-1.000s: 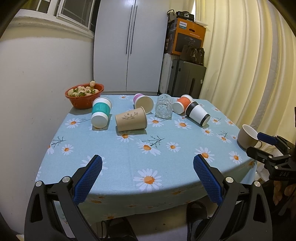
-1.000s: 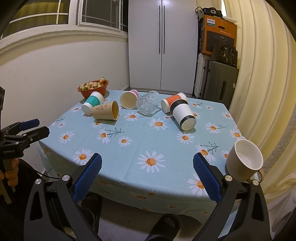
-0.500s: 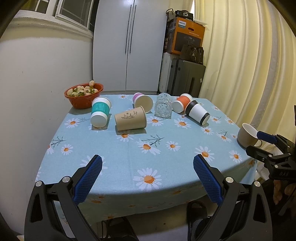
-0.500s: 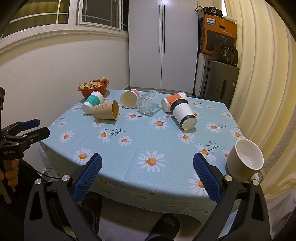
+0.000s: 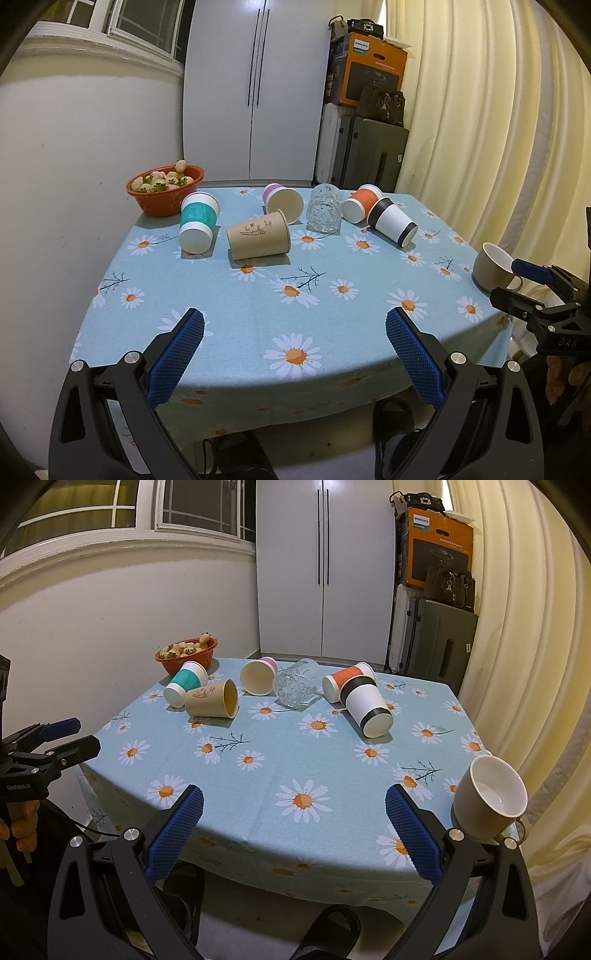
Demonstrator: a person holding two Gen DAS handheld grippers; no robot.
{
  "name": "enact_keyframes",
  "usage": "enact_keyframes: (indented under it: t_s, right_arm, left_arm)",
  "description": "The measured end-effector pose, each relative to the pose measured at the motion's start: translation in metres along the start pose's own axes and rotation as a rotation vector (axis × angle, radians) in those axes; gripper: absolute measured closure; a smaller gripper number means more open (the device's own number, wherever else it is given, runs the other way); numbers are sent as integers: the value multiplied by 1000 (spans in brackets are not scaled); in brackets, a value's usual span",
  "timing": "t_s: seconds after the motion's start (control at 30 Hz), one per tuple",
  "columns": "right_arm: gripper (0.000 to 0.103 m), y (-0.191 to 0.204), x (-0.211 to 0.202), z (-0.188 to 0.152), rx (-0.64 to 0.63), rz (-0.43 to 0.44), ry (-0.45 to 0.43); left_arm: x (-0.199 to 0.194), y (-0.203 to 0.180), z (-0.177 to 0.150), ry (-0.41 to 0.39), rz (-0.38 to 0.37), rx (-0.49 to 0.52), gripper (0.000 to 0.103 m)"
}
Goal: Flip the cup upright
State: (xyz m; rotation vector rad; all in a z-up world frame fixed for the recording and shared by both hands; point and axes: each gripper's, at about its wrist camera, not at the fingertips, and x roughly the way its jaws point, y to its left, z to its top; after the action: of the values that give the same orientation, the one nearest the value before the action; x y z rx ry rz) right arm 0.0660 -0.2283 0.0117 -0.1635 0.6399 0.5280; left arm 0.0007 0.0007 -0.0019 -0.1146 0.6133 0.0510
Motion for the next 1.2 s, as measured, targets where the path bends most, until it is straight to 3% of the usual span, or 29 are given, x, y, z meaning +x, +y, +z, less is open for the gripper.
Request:
enact_keyframes:
  t_s: [0.53, 0.87, 1.07, 1.2]
  right_arm:
    - [5, -1, -1, 0, 10, -1, -4]
    - [5, -4, 11, 6, 36, 35, 31]
    - [5, -4, 26, 16, 58, 116, 66]
    - [5, -8, 41, 30, 96, 200, 98]
  left_arm:
    - [1, -7, -1, 10, -19, 24, 7]
    - [18, 7, 22, 64, -122, 4, 7]
    - [34, 22, 60, 101, -132, 71, 7]
    - [53, 24, 89, 125, -131, 212, 7]
